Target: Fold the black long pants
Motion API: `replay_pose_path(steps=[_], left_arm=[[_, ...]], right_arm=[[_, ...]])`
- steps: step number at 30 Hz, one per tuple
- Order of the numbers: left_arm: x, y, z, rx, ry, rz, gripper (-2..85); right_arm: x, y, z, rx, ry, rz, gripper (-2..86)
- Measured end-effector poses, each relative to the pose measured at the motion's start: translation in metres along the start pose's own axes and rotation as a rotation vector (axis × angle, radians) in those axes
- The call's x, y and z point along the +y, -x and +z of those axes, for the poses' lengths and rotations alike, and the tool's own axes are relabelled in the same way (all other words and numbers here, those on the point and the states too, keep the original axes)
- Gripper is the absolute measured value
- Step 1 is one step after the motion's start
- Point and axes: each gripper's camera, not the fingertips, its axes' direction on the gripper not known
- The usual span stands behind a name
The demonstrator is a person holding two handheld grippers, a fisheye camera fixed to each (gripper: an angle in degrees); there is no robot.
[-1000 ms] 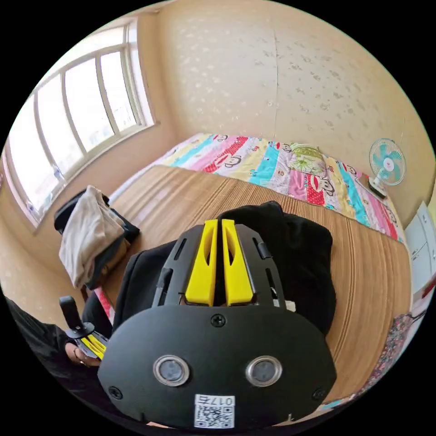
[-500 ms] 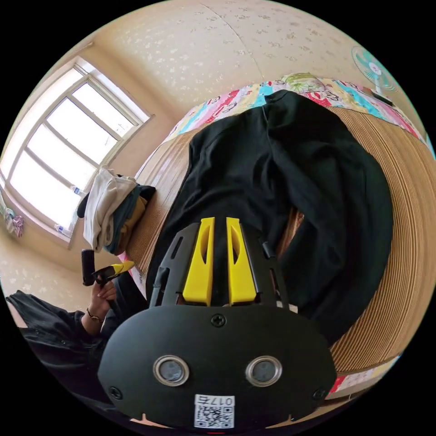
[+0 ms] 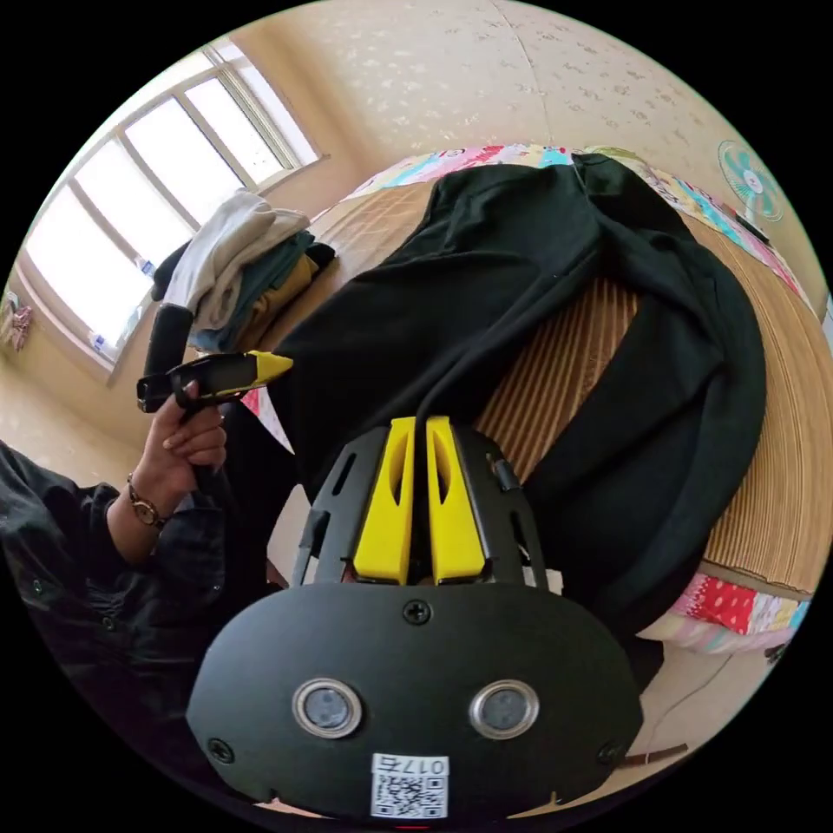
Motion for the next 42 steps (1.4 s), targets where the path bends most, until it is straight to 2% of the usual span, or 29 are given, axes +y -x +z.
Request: replay_pose_path(steps=[3,6,8,11,13,15,17,20,25,28,30,32,37,42], left_arm=[[0.02,-0.028,-0.049,0.019,-0.053,0.119,1.0],[0.046,-0.03,-0.074,-0.026,-0.043,0.078,1.6],[0.067,-0.029,-0.077,-0.163,-0.021,0.012,2.1],[0.09,-0.034,-0.081,-0.327,-0.09,-0.078,2.7],[0.097,-0.036,-0.084,-0.37,-0.159,-0.141,1.9],[0.09,-0.038,-0.073,-0.384,-0.14,-0.151,1.6],[0.063,-0.04,-0.038,-0.392,-0.009,-0.134,2.8],[0.013,-0.041,0.017,-0.43,0.121,-0.098,7.4],[-0.071,-0.029,0.116,-0.611,0.227,0.007,7.8],[-0.099,0.016,0.193,-0.748,0.4,-0.012,7.1],[-0.107,0.019,0.21,-0.769,0.328,0.037,5.8],[-0.123,0.026,0.233,-0.799,0.321,0.014,3.7],[-0.168,0.046,0.281,-0.883,0.297,0.117,1.2],[-0.228,0.074,0.322,-0.984,0.242,0.154,0.6]], right_arm=[[0.01,0.005,-0.001,-0.124,0.083,-0.022,2.9],[0.029,-0.005,0.01,-0.313,0.227,-0.038,2.5],[0.047,-0.008,0.006,-0.357,0.238,-0.051,2.3],[0.059,-0.01,-0.016,-0.261,0.196,-0.031,2.2],[0.061,-0.015,-0.04,-0.154,0.133,0.004,2.1],[0.061,-0.023,-0.07,-0.051,0.038,0.051,2.0],[0.056,-0.035,-0.105,0.074,-0.068,0.089,2.3],[0.032,-0.053,-0.129,0.21,-0.092,0.119,2.5],[-0.033,-0.084,-0.138,0.44,-0.169,0.159,2.5],[-0.076,-0.137,-0.099,0.458,-0.05,0.245,2.7],[-0.087,-0.175,-0.054,0.418,0.08,0.332,2.9],[-0.093,-0.181,-0.041,0.34,-0.072,0.38,2.9],[-0.152,-0.19,-0.01,0.328,-0.045,0.345,2.8],[-0.217,-0.2,0.016,0.421,-0.062,0.305,2.6]])
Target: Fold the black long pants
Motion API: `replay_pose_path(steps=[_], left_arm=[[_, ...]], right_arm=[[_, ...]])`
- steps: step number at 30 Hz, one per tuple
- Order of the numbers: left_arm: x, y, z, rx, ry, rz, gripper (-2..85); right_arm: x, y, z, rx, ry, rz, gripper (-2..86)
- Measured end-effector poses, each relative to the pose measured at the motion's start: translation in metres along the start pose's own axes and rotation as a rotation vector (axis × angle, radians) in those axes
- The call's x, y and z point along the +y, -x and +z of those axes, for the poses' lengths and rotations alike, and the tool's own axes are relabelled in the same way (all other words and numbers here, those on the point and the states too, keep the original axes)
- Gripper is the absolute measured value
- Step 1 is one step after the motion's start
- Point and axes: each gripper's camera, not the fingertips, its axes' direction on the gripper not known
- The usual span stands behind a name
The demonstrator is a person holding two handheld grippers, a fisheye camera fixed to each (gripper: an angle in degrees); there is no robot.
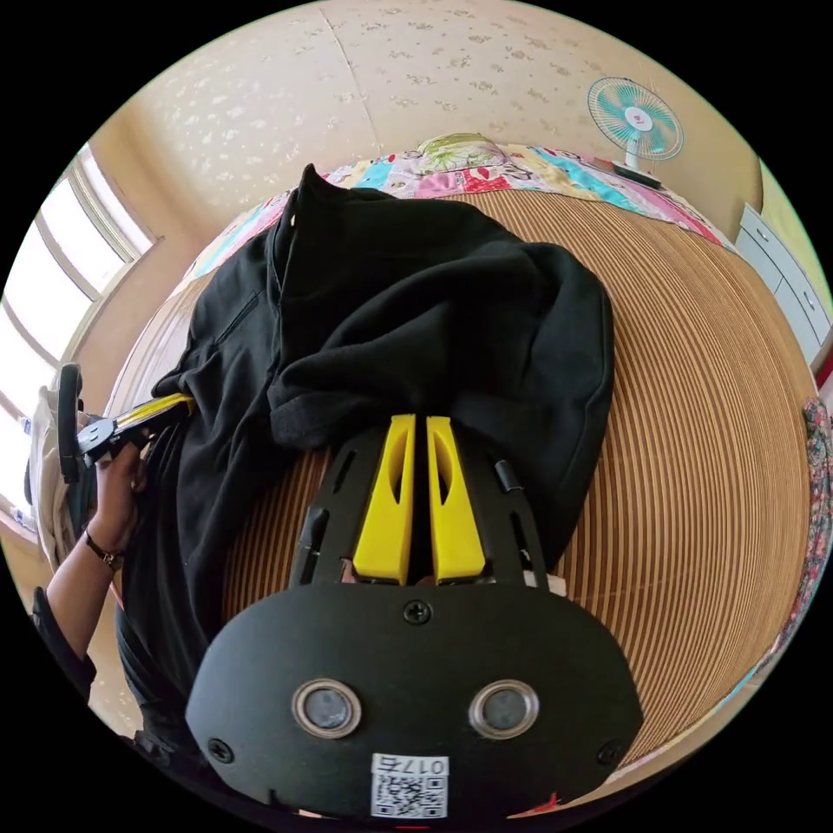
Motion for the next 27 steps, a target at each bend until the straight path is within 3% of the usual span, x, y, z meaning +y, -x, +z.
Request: replay_pose_path(steps=[5,12,15,21,27], left_arm=[[-0.051,0.013,0.032,-0.026,-0.032,-0.073,0.5],[-0.054,-0.013,0.036,-0.194,-0.045,-0.032,0.5],[-0.029,-0.014,0.026,-0.214,-0.04,-0.069,0.4],[0.058,0.02,-0.012,-0.012,-0.01,-0.209,0.3],[0.118,0.026,-0.054,-0.005,0.04,-0.097,2.7]], right_arm=[[-0.067,-0.008,0.026,-0.035,-0.035,0.046,2.5],[-0.085,0.006,0.022,0.026,-0.041,0.029,2.5],[-0.079,0.013,0.012,0.048,-0.014,0.049,2.6],[-0.014,0.025,-0.032,0.003,0.006,0.07,2.6],[0.012,0.017,-0.075,-0.032,0.094,0.037,3.1]])
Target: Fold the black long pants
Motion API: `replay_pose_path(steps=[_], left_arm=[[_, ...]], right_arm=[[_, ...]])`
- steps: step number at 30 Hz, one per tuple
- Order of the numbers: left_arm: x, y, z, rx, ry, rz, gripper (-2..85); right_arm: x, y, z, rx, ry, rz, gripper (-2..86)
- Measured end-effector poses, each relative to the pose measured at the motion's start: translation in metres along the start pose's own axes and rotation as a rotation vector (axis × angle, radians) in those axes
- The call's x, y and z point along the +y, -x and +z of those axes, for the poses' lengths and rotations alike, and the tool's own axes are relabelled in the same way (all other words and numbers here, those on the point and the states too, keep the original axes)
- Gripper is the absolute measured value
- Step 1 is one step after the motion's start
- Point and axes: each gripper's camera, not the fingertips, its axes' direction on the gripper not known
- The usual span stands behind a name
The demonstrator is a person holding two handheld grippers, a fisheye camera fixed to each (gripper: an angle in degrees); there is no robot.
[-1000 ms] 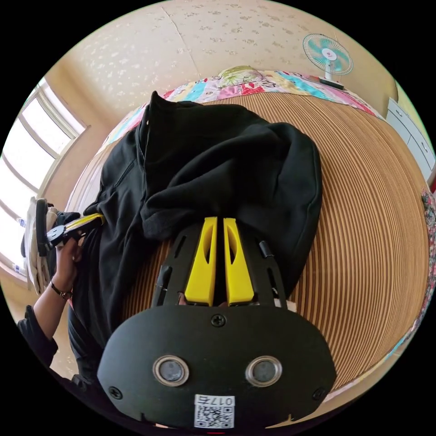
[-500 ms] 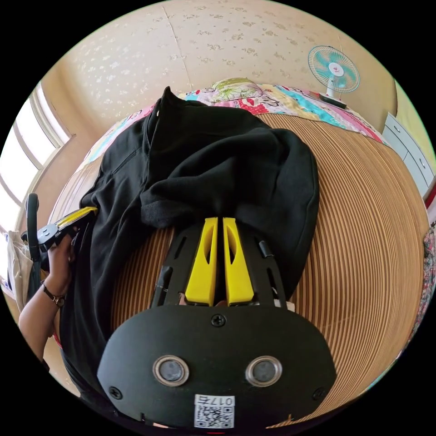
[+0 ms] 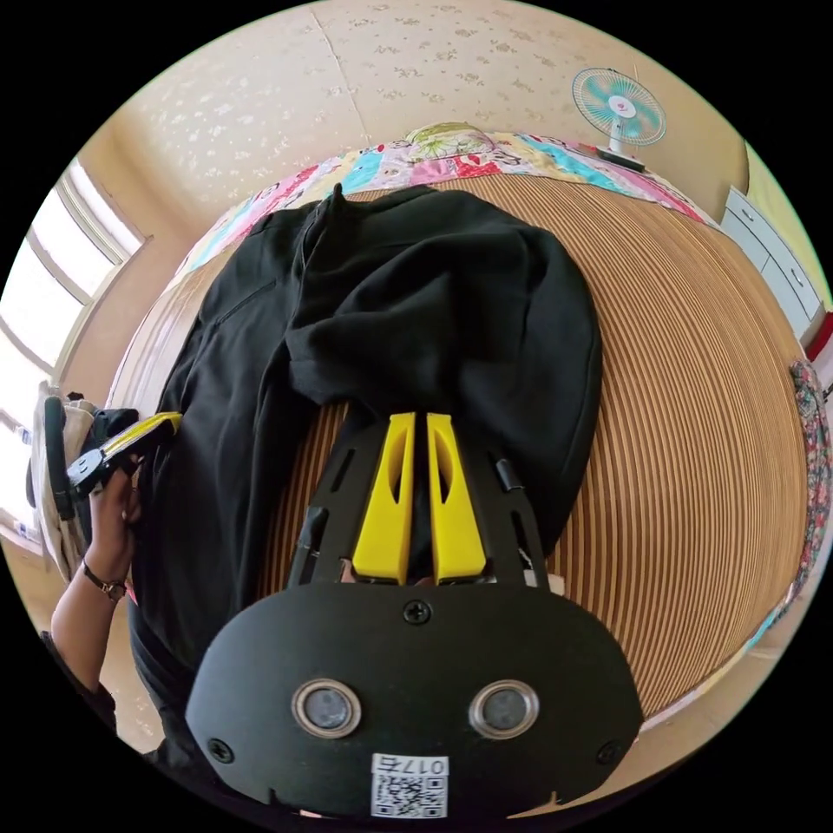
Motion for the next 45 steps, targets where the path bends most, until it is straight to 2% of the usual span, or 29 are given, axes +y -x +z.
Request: replay_pose_path(steps=[1,4,6,9,11,14,18,21,24,26,27,28,29,31,33,35,37,39,41,43,45], left_arm=[[0.018,0.01,-0.014,0.058,-0.015,-0.019,3.1],[0.081,0.036,-0.048,0.275,-0.084,-0.062,4.0],[0.124,0.044,-0.063,0.4,-0.113,-0.068,4.5],[0.191,0.045,-0.078,0.533,-0.129,-0.092,5.1],[0.232,0.038,-0.084,0.631,-0.122,-0.126,5.2],[0.259,0.019,-0.088,0.743,-0.087,-0.097,5.8],[0.277,-0.011,-0.097,0.716,-0.053,0.021,6.4],[0.275,-0.024,-0.103,0.692,-0.012,0.107,6.5],[0.266,-0.016,-0.118,0.792,-0.022,0.132,7.0],[0.26,-0.01,-0.136,0.869,-0.044,0.167,8.4],[0.26,-0.01,-0.142,0.875,-0.054,0.178,8.8],[0.259,-0.009,-0.152,0.879,-0.077,0.199,9.5],[0.258,-0.009,-0.16,0.888,-0.093,0.215,9.9],[0.256,-0.01,-0.167,0.916,-0.099,0.241,10.0],[0.253,-0.013,-0.169,0.934,-0.089,0.274,10.0],[0.25,-0.02,-0.163,0.92,-0.053,0.299,10.0],[0.247,-0.025,-0.156,0.921,-0.013,0.299,10.0],[0.244,-0.029,-0.151,0.935,0.016,0.297,10.0],[0.239,-0.032,-0.146,0.936,0.036,0.298,9.9],[0.235,-0.033,-0.143,0.924,0.045,0.3,10.0],[0.23,-0.032,-0.141,0.914,0.05,0.294,10.0]], right_arm=[[0.007,-0.005,-0.017,-0.037,0.017,0.002,3.3],[0.063,-0.016,-0.077,-0.172,-0.147,-0.053,3.9],[0.107,-0.024,-0.103,-0.169,-0.204,-0.049,4.7],[0.172,-0.034,-0.122,-0.174,-0.186,0.018,7.5],[0.21,-0.031,-0.124,-0.284,-0.146,0.038,9.2],[0.239,-0.014,-0.121,-0.307,-0.083,0.033,10.3],[0.249,0.004,-0.12,-0.154,-0.105,-0.021,10.3],[0.235,-0.007,-0.127,-0.104,-0.039,-0.034,5.9],[0.233,-0.049,-0.169,-0.329,-0.078,0.045,3.3],[0.25,-0.099,-0.215,-0.637,-0.265,0.101,2.7],[0.256,-0.113,-0.222,-0.72,-0.307,0.121,2.5],[0.267,-0.143,-0.228,-0.902,-0.361,0.174,2.4],[0.276,-0.174,-0.224,-1.091,-0.38,0.227,2.3],[0.294,-0.217,-0.212,-1.284,-0.393,0.284,2.3],[0.315,-0.255,-0.202,-1.271,-0.379,0.377,2.4],[0.338,-0.288,-0.199,-0.961,-0.232,0.52,2.5],[0.345,-0.296,-0.2,-0.73,-0.126,0.525,2.8],[0.352,-0.301,-0.205,-0.765,-0.162,0.515,3.4],[0.363,-0.308,-0.204,-0.95,-0.23,0.492,5.7],[0.372,-0.312,-0.197,-1.023,-0.199,0.49,7.9],[0.382,-0.311,-0.193,-0.989,-0.145,0.485,8.2]])
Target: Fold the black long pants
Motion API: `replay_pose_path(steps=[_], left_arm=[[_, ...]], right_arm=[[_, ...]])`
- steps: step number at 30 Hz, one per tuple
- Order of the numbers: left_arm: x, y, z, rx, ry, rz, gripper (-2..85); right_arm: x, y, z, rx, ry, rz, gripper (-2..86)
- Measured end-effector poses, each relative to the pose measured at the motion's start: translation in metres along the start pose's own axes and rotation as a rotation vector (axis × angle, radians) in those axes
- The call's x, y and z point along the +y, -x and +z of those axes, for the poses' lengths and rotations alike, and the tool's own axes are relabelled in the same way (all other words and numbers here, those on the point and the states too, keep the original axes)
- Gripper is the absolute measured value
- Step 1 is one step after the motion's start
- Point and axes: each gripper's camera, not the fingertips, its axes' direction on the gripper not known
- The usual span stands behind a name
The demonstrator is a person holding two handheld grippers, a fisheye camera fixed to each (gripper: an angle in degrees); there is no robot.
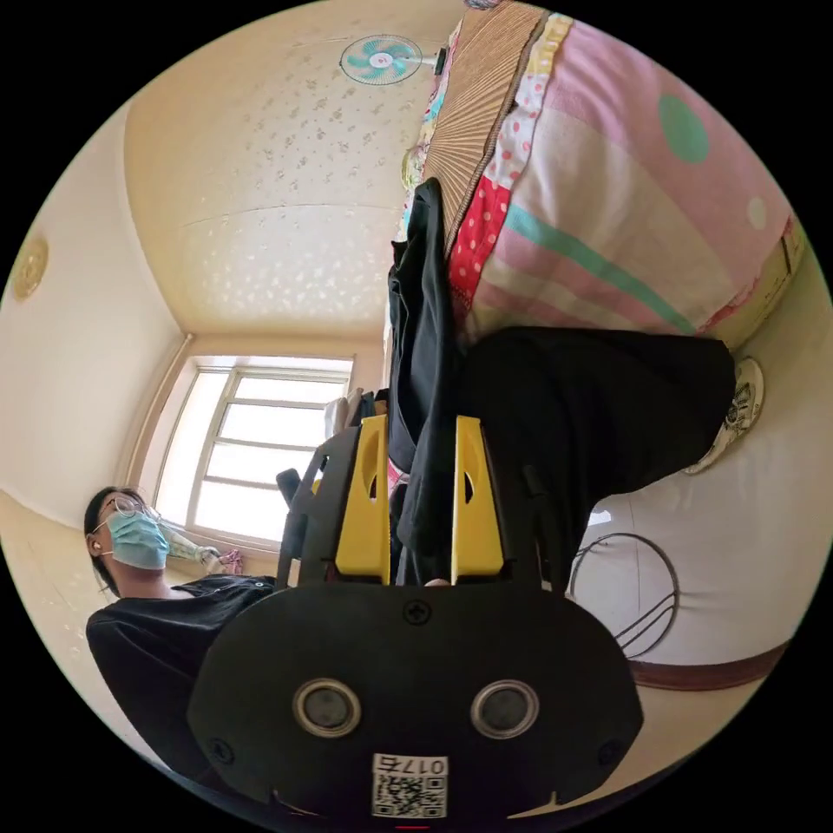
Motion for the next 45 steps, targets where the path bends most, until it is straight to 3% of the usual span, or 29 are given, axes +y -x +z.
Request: replay_pose_path(steps=[7,11,18,23,25,27,30,32,35,41,45], left_arm=[[-0.024,0.021,-0.006,0.119,-0.035,-0.082,11.3],[-0.056,0.035,-0.005,0.15,0.01,-0.139,12.2],[-0.097,0.082,0.007,0.294,0.057,-0.244,16.0],[-0.107,0.096,0.016,0.201,0.119,-0.187,1.5],[-0.108,0.099,0.013,0.181,0.125,-0.167,0.3],[-0.109,0.101,0.008,0.202,0.113,-0.152,-0.2],[-0.112,0.102,0.002,0.23,0.095,-0.141,-0.6],[-0.117,0.101,0.001,0.244,0.103,-0.126,-0.6],[-0.124,0.101,-0.004,0.252,0.108,-0.108,-0.7],[-0.13,0.099,-0.025,0.294,0.076,-0.113,-0.7],[-0.124,0.101,-0.043,0.342,0.032,-0.128,-0.7]], right_arm=[[0.017,0.047,0.006,-0.159,0.037,-0.27,2.9],[0.006,0.093,0.058,-0.169,0.215,-0.442,2.7],[-0.006,0.106,0.168,-0.137,0.533,-0.518,2.9],[-0.004,0.112,0.231,-0.102,0.75,-0.607,3.4],[-0.014,0.115,0.238,-0.092,0.804,-0.676,3.8],[-0.04,0.118,0.237,-0.044,0.769,-0.714,4.5],[-0.127,0.113,0.236,0.088,0.544,-0.624,7.4],[-0.199,0.104,0.239,0.192,0.26,-0.585,9.3],[-0.279,0.08,0.265,0.333,-0.011,-0.434,11.1],[-0.373,0.055,0.368,0.618,-0.031,-0.286,13.1],[-0.376,0.072,0.435,0.784,-0.031,-0.366,5.6]])
